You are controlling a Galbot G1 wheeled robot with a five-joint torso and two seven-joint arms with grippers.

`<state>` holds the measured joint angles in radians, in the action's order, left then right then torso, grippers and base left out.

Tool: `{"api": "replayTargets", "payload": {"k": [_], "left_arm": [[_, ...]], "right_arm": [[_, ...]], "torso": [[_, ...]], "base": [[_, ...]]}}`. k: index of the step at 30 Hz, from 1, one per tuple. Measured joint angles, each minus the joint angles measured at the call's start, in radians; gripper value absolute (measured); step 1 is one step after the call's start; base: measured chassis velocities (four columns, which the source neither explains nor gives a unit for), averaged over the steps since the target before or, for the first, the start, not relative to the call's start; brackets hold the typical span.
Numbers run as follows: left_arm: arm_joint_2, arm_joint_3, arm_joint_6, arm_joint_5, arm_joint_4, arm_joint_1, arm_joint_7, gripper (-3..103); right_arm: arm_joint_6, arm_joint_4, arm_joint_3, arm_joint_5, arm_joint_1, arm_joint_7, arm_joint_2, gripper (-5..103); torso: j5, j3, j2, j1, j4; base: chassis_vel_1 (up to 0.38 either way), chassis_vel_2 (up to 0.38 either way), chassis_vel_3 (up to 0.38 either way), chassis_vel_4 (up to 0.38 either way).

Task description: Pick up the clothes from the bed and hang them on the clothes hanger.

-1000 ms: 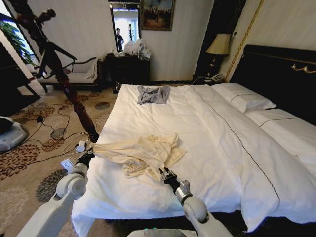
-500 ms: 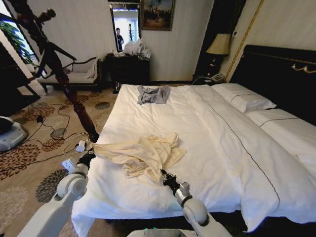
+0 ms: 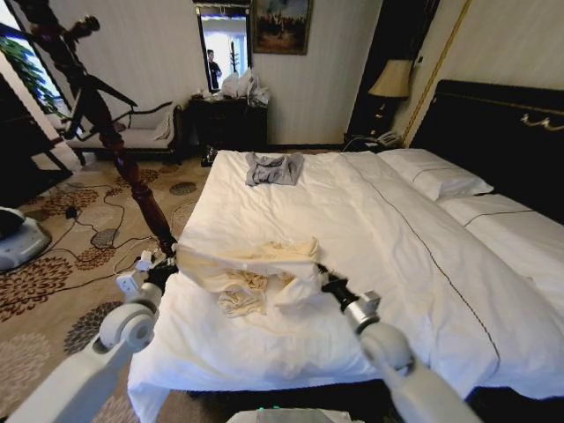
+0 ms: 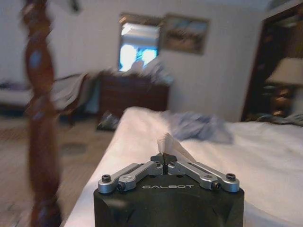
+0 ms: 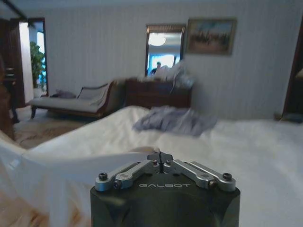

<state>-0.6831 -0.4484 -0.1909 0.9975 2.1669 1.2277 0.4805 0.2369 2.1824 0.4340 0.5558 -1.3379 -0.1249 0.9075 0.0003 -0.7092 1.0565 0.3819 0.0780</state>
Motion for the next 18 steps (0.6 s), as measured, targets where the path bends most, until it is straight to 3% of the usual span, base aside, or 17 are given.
{"api": "replayTargets", "payload": {"k": [3,5,6,9,10,14,15,18], "left_arm": [[0.022,0.007,-0.003,0.011,0.027,-0.032,0.000,0],[0.092,0.025,-0.009,0.055,0.063,-0.129,-0.009,0],[0.092,0.025,-0.009,0.055,0.063,-0.129,-0.009,0],[0.167,0.052,-0.017,0.120,0.061,-0.257,-0.029,0],[0.167,0.052,-0.017,0.120,0.061,-0.257,-0.029,0],[0.212,0.129,-0.029,0.189,0.028,-0.471,-0.034,0],[0.212,0.129,-0.029,0.189,0.028,-0.471,-0.034,0],[0.210,0.250,-0.046,0.228,-0.020,-0.676,-0.035,0]], "right_arm": [[0.013,0.019,0.031,0.044,0.024,-0.014,-0.040,0],[0.038,0.060,0.098,0.165,0.082,-0.037,-0.148,0],[0.038,0.060,0.098,0.165,0.082,-0.037,-0.148,0],[0.052,0.099,0.178,0.295,0.119,-0.053,-0.283,0],[0.052,0.099,0.178,0.295,0.119,-0.053,-0.283,0],[0.056,0.096,0.274,0.418,0.184,-0.084,-0.426,0],[0.056,0.096,0.274,0.418,0.184,-0.084,-0.426,0],[0.058,0.062,0.310,0.507,0.276,-0.116,-0.510,0]], "torso": [[0.0000,0.000,0.000,0.000,-0.0002],[-0.0001,0.000,0.000,0.000,-0.0006],[-0.0001,0.000,0.000,0.000,-0.0006],[0.0000,0.000,0.000,0.000,-0.0002],[0.0000,0.000,0.000,0.000,-0.0002],[0.0002,0.000,0.000,0.000,-0.0003],[0.0002,0.000,0.000,0.000,-0.0003],[-0.0002,0.000,0.000,0.000,-0.0005]], "base": [[0.000,0.000,0.000,0.000],[0.000,0.000,0.000,0.000],[0.000,0.000,0.000,0.000],[0.000,0.000,0.000,0.000],[0.000,0.000,0.000,0.000],[0.000,0.000,0.000,0.000],[0.000,0.000,0.000,0.000],[0.000,0.000,0.000,0.000]]}}
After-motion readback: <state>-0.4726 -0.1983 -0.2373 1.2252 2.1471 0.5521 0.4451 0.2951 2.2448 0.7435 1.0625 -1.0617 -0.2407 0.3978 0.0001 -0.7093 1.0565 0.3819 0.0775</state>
